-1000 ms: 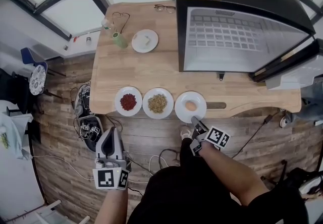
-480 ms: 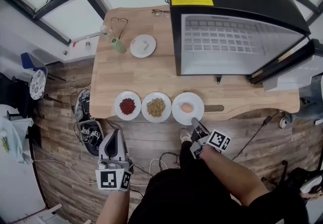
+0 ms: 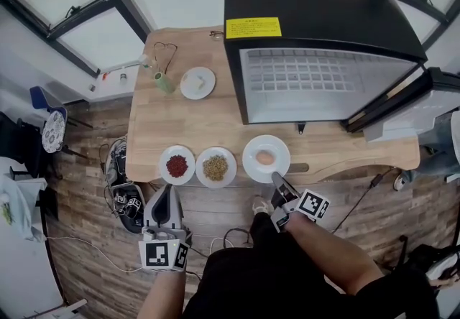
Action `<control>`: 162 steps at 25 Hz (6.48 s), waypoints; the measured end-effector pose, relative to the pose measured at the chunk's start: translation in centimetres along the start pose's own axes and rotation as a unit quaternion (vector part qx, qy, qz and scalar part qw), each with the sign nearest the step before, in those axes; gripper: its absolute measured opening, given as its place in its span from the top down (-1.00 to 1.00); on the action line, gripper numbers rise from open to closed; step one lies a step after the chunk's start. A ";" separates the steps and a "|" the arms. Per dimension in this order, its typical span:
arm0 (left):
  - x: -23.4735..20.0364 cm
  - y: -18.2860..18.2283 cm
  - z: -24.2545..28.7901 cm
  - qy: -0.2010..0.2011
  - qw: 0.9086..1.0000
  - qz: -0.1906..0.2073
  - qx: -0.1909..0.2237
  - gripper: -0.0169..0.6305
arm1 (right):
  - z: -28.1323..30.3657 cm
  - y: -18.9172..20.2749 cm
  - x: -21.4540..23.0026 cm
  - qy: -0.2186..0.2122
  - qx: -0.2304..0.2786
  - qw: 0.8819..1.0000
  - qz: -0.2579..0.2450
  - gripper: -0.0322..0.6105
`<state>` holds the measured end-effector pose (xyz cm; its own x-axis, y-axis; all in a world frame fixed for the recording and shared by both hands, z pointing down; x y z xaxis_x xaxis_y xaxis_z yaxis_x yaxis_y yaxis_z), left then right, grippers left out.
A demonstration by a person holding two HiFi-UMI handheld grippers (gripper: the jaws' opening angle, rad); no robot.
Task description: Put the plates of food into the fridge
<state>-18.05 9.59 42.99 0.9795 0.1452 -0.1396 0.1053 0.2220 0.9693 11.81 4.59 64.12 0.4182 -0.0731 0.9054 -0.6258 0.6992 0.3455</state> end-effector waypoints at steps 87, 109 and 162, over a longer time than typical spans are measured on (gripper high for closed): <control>-1.8 -9.2 20.1 0.117 0.991 0.033 0.063 0.93 | 10.1 -21.8 -12.0 0.052 0.116 0.989 -0.073 0.77; -1.0 -9.7 19.5 0.123 0.989 0.035 0.071 0.94 | 10.5 -22.3 -12.9 0.232 -0.010 0.884 -0.405 0.00; -6.3 -7.4 11.7 0.132 0.988 0.051 0.063 0.93 | 6.2 -6.2 -14.2 0.030 0.028 0.931 -0.362 0.35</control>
<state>-22.95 -4.27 39.08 0.9086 0.4113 -0.0725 0.0457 0.0745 0.9962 5.66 -3.11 50.65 0.7795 -0.4694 0.4148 -0.1980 0.4436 0.8741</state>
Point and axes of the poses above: the fingertips, and each gripper's own axes: z forward along the fingers, x to its right, y out of its underside, the point moved 4 cm from there along -z, backward along the fingers, and after that the axes turned 8 degrees about -z, right-handed, at the moved point
